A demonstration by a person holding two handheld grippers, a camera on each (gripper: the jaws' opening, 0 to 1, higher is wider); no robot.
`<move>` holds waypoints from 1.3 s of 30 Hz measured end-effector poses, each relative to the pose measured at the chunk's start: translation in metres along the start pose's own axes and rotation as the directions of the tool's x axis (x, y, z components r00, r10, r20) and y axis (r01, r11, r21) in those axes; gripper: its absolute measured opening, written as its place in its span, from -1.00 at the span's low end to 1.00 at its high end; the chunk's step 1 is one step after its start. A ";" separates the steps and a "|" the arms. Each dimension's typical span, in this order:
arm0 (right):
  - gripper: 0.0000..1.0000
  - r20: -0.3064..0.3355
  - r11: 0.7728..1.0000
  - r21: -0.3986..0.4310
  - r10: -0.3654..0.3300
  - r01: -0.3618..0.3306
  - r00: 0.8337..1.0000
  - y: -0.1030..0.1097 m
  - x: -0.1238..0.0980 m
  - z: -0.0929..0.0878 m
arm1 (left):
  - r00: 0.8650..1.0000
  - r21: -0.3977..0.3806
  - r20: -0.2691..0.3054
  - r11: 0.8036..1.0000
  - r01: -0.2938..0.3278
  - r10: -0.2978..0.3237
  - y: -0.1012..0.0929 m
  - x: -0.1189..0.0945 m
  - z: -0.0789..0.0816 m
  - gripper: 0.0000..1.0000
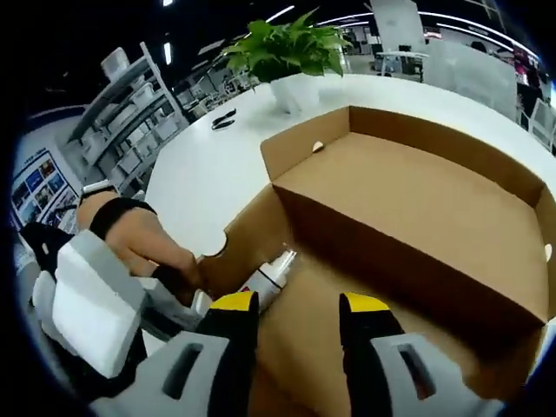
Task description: Operate the shoe box by opening the lid, removing the specified soft item, and placing it in the target area until the item is outside and the box remains undamaged.
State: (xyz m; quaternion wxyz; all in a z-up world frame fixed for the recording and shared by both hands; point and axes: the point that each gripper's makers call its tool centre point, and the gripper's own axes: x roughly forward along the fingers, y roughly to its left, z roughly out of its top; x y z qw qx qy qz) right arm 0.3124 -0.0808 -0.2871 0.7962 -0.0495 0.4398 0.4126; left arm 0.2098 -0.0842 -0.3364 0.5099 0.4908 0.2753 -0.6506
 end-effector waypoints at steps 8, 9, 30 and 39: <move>-0.26 -0.029 1.000 0.025 0.008 -0.007 1.000 0.008 0.026 -0.001 | 1.000 0.001 0.001 1.000 0.000 0.000 -0.001 -0.001 0.001 -0.78; -0.26 -0.031 1.000 0.027 0.009 -0.008 0.999 0.013 0.026 -0.003 | 1.000 0.001 0.001 1.000 0.000 0.000 -0.001 -0.001 0.001 -0.78; -0.44 -0.042 0.987 0.158 0.047 -0.040 0.998 0.025 0.051 -0.004 | 1.000 0.005 -0.001 1.000 0.000 0.000 -0.001 -0.002 0.002 -0.78; -0.46 -0.028 0.992 0.130 0.001 0.003 1.000 0.016 0.046 -0.002 | 1.000 0.004 -0.001 1.000 -0.002 0.002 0.000 -0.001 0.001 -0.78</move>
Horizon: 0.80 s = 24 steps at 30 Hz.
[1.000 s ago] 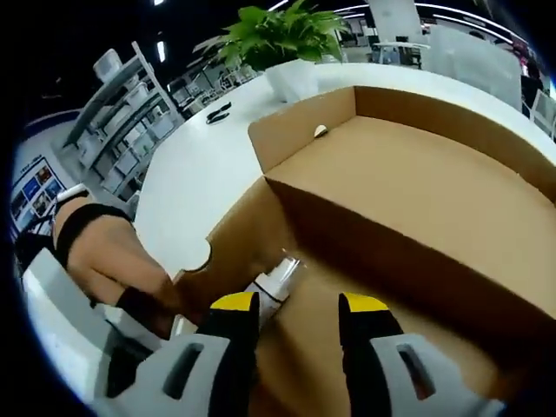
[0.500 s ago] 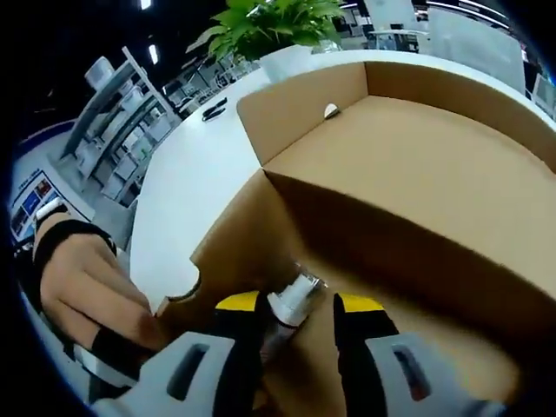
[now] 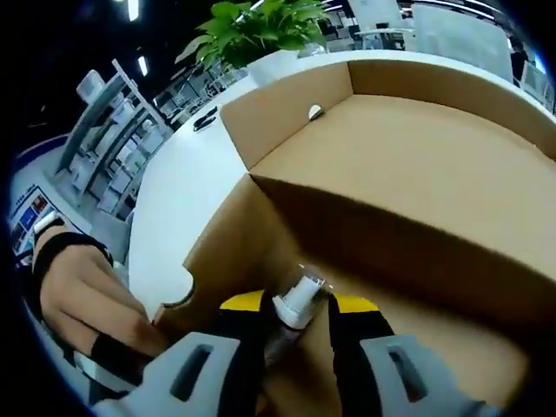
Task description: Operate the shoe box by opening the lid, removing the specified soft item, and placing it in the target area until the item is outside and the box remains undamaged.
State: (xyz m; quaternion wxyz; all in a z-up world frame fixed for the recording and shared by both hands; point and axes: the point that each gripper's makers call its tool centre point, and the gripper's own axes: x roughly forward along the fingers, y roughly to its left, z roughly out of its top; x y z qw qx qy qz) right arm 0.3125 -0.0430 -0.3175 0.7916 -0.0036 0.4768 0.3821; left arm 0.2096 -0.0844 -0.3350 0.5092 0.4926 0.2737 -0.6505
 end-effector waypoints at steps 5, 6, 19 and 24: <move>-0.45 0.014 0.999 0.015 -0.032 0.032 0.999 -0.024 -0.008 0.005 | 1.000 0.000 0.000 1.000 0.000 0.000 0.001 0.000 0.000 -0.78; -0.44 0.017 0.999 0.021 -0.037 0.036 0.999 -0.030 -0.010 0.007 | 1.000 0.000 -0.001 1.000 0.000 0.000 0.001 0.000 -0.001 -0.78; -0.71 0.027 0.990 -0.081 -0.111 0.113 0.993 -0.053 -0.038 0.002 | 1.000 -0.004 0.001 1.000 0.001 -0.001 0.001 0.001 0.000 -0.78; -0.67 -0.044 0.931 -0.358 -0.094 0.072 0.995 -0.045 -0.048 -0.004 | 1.000 -0.005 0.001 1.000 0.001 -0.001 0.000 0.001 0.000 -0.78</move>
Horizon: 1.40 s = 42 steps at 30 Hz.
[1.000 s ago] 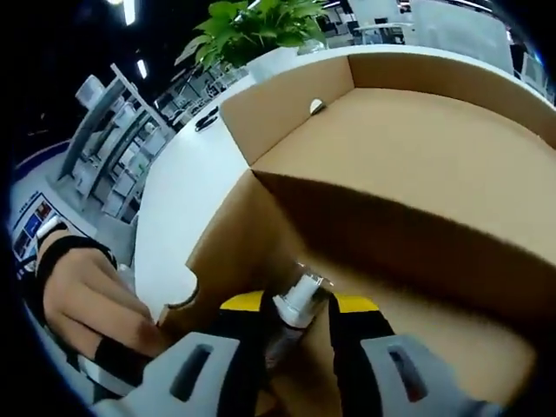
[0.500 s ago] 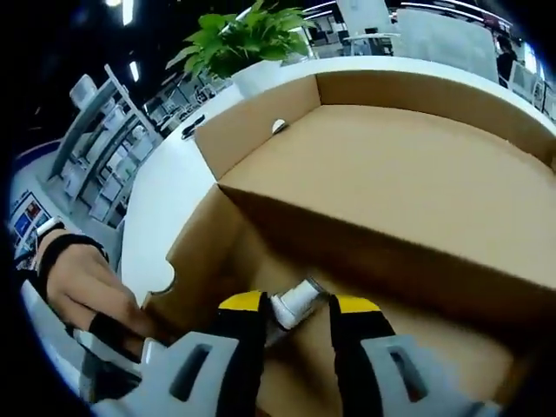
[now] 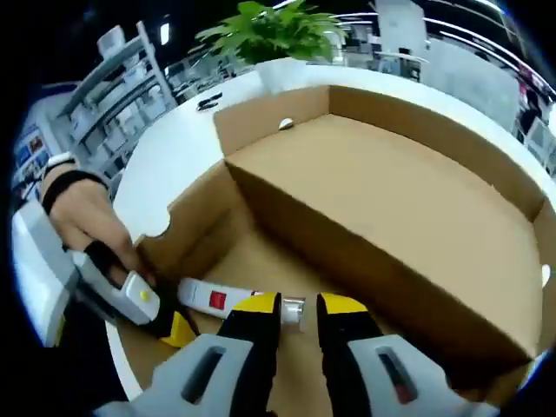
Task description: Operate the shoe box by opening the lid, removing the specified soft item, and placing it in the target area until the item is outside and the box remains undamaged.
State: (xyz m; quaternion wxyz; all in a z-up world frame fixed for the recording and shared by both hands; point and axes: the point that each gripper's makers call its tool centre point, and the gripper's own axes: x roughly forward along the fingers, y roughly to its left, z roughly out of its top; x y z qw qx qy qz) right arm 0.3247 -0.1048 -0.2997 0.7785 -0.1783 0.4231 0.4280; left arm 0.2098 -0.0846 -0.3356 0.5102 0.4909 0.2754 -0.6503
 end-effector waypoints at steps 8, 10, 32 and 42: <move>-0.32 -0.032 0.807 -0.576 0.137 -0.131 0.990 0.029 -0.014 0.009 | 1.000 -0.003 0.001 1.000 0.002 -0.002 0.000 0.000 0.000 -0.78; -0.23 -0.063 0.764 -0.626 0.146 -0.153 0.987 0.032 -0.013 0.007 | 1.000 -0.002 0.001 1.000 0.002 -0.002 -0.001 0.000 0.000 -0.78; -0.52 -0.349 0.469 -0.783 0.213 -0.409 0.913 0.054 0.031 -0.018 | 1.000 -0.007 0.003 1.000 0.004 -0.004 -0.001 0.000 0.000 -0.78; -0.57 -0.306 0.599 -0.717 0.188 -0.356 0.933 0.039 0.022 -0.025 | 1.000 -0.010 0.005 1.000 0.005 -0.005 -0.001 0.000 0.000 -0.78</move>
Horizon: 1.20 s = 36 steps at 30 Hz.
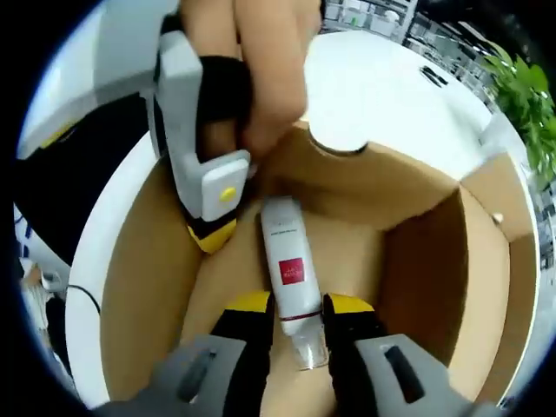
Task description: Operate the shoe box by opening the lid, removing the specified soft item, and placing it in the target area until the item is outside and the box remains undamaged.
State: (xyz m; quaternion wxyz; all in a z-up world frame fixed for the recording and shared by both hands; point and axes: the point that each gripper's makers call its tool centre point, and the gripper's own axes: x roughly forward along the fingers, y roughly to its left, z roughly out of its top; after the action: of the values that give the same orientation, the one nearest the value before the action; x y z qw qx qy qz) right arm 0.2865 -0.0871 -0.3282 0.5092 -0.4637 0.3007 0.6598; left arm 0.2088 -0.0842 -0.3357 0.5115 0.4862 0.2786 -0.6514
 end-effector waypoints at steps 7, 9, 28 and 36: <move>-0.58 0.015 0.974 0.220 -0.065 0.060 0.998 0.000 -0.012 -0.030 | 1.000 0.001 -0.001 1.000 0.000 0.000 0.000 0.000 0.000 -0.78; -0.58 0.017 0.966 0.250 -0.076 0.069 0.997 0.000 -0.015 -0.039 | 1.000 0.000 0.000 1.000 0.000 0.000 0.000 0.000 0.000 -0.78; -0.33 0.114 0.890 0.440 -0.188 0.120 0.976 0.005 -0.033 -0.046 | 1.000 -0.002 0.000 1.000 -0.001 0.001 0.001 0.000 0.000 -0.78; -0.28 0.102 0.907 0.400 -0.191 0.135 0.976 -0.003 -0.026 -0.039 | 1.000 -0.006 0.001 1.000 0.001 -0.001 0.001 0.000 0.000 -0.78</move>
State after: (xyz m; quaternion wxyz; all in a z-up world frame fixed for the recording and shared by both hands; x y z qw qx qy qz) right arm 0.3022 -0.1300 -0.3195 0.6643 -0.3296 0.3502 0.5722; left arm 0.2095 -0.0844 -0.3360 0.5128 0.4842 0.2806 -0.6510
